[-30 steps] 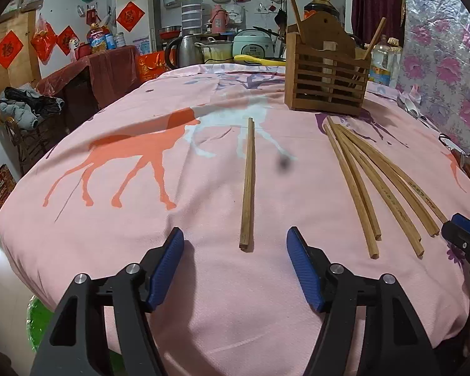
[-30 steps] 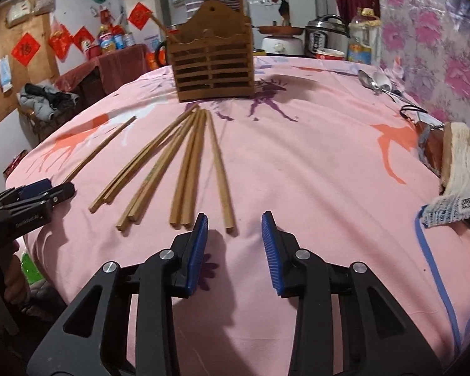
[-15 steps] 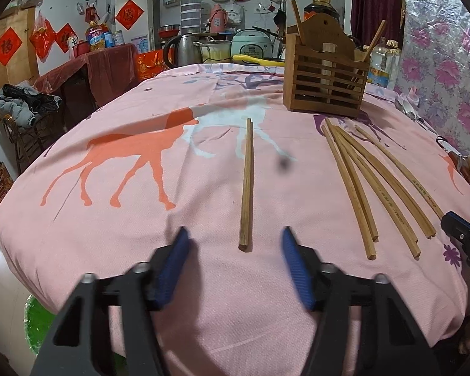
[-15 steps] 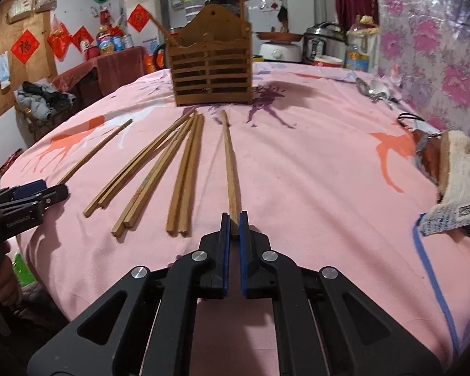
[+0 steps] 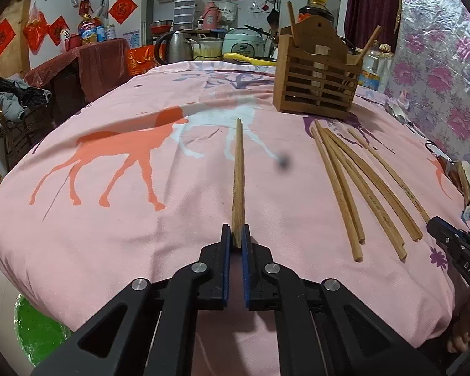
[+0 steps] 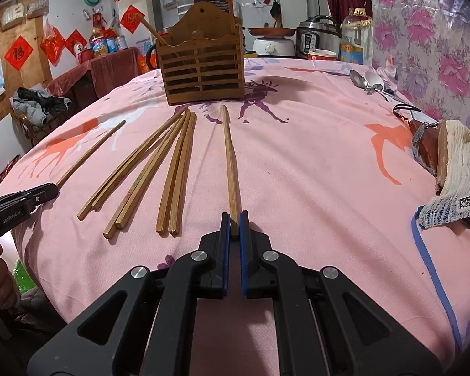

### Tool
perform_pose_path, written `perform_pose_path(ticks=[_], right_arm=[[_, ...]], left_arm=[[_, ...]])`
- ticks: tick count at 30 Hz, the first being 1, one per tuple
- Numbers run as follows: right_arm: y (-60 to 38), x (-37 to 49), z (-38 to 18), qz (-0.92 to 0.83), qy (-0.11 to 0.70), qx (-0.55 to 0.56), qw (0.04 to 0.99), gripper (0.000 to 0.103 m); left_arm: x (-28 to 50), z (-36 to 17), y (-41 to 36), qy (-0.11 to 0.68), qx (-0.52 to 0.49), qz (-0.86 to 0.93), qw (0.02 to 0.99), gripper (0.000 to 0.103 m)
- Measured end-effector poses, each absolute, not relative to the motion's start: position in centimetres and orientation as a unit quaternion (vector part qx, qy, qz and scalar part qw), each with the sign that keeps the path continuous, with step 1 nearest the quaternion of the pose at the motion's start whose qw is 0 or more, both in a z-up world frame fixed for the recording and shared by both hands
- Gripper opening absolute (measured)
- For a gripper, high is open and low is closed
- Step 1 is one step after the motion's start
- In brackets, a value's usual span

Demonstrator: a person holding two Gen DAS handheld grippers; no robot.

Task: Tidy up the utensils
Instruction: 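Lift and insert the left tool's chopstick into the holder while the right tool inserts its own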

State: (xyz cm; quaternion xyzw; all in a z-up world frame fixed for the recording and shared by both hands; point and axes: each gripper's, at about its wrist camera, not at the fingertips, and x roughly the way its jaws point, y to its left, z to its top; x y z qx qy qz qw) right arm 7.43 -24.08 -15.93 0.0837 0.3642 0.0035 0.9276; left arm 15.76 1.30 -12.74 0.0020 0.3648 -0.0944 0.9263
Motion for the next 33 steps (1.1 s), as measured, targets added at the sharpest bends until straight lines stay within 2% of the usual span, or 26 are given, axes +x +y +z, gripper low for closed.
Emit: perform_pose_path(ticks=[11, 33], right_arm=[[-24.9, 6.3, -14.3, 0.0, 0.323, 0.102, 0.941, 0.006], [-27.4, 5.1, -6.6, 0.015, 0.234, 0.146, 0.961, 0.006]], left_arm=[[14.9, -10.5, 1.4, 0.349, -0.006, -0.101, 0.932, 0.006], [15.0, -1.6, 1.4, 0.285, -0.021, -0.117, 0.951, 0.006]])
